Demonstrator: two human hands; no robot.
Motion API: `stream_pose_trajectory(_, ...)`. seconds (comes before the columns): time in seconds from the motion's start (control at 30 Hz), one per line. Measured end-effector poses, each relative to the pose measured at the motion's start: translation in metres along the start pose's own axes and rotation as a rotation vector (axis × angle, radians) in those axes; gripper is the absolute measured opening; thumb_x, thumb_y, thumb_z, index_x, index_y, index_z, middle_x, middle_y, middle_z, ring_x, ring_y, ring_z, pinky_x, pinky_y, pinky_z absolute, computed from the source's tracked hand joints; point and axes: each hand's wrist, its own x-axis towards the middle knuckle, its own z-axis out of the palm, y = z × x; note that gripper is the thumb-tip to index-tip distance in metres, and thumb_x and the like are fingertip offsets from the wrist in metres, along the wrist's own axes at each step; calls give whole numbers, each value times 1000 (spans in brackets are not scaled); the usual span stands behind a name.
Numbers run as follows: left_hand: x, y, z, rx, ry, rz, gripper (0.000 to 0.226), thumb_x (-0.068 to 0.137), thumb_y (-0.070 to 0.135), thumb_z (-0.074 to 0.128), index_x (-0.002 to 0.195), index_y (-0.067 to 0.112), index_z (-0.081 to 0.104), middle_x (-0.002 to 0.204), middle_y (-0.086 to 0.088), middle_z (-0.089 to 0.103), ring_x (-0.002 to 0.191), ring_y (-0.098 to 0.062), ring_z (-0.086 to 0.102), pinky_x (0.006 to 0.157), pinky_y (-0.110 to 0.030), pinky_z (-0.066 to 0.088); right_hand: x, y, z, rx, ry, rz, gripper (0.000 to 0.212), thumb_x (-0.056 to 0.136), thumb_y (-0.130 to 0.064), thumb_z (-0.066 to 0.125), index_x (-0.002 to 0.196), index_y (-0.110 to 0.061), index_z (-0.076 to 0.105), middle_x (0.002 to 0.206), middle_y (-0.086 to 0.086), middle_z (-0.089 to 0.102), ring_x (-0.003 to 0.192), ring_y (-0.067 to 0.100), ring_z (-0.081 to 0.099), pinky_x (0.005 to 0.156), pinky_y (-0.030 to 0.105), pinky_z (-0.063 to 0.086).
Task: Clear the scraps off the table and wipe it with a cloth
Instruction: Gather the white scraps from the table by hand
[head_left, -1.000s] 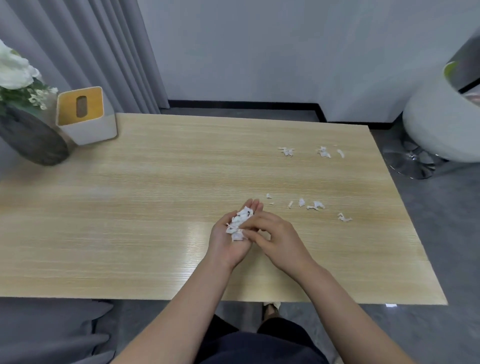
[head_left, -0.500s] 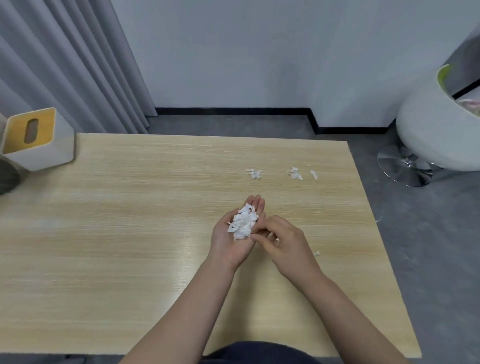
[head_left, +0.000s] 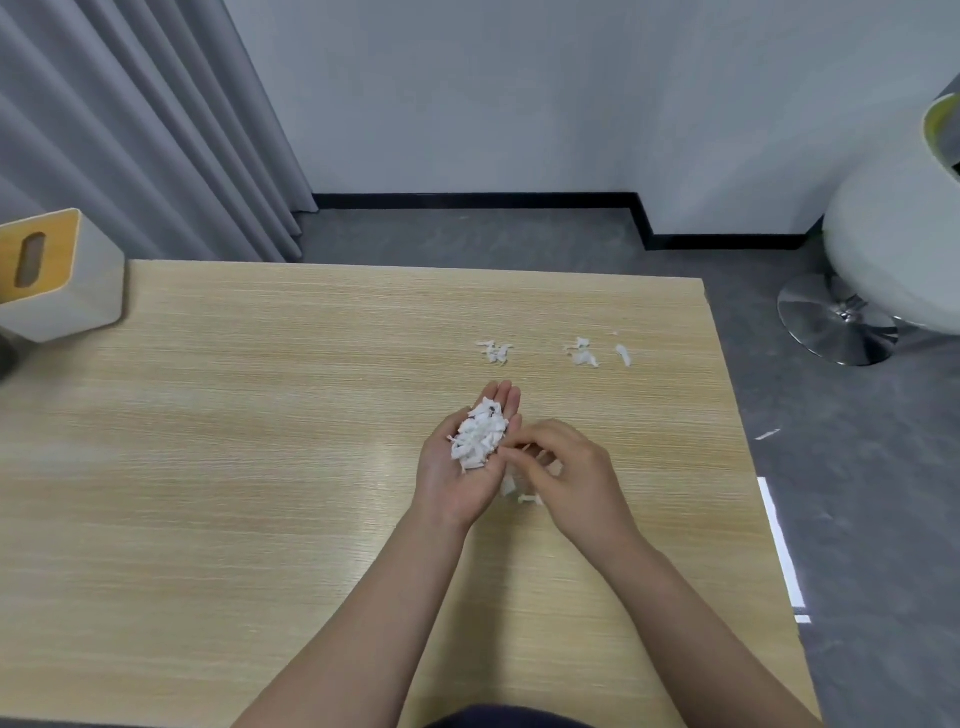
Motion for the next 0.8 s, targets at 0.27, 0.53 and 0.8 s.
stream_pose_trajectory(0.27, 19, 43, 5, 52, 69, 54, 39, 94, 11, 32, 106, -5, 65, 108, -18, 68, 111, -27, 57, 109, -35, 34, 60, 29, 11, -44, 103, 154, 8, 84, -13, 68, 91, -14, 70, 90, -6, 65, 74, 1, 58, 68, 4, 41)
stream_pose_trajectory(0.53, 35, 80, -8, 69, 121, 98, 38, 86, 9, 37, 107, -5, 66, 112, -16, 67, 102, -29, 65, 96, -38, 47, 142, 87, 45, -215, 60, 426, 37, 83, -19, 69, 119, -14, 61, 114, 6, 61, 96, 17, 60, 80, 25, 44)
stream_pose_trajectory(0.8, 46, 99, -21, 38, 134, 81, 38, 87, 9, 38, 102, -8, 69, 115, -17, 66, 100, -32, 67, 88, -46, 50, 188, 103, 71, -557, -60, 293, 47, 89, -22, 60, 134, -17, 47, 125, 13, 46, 113, 30, 47, 95, 40, 42)
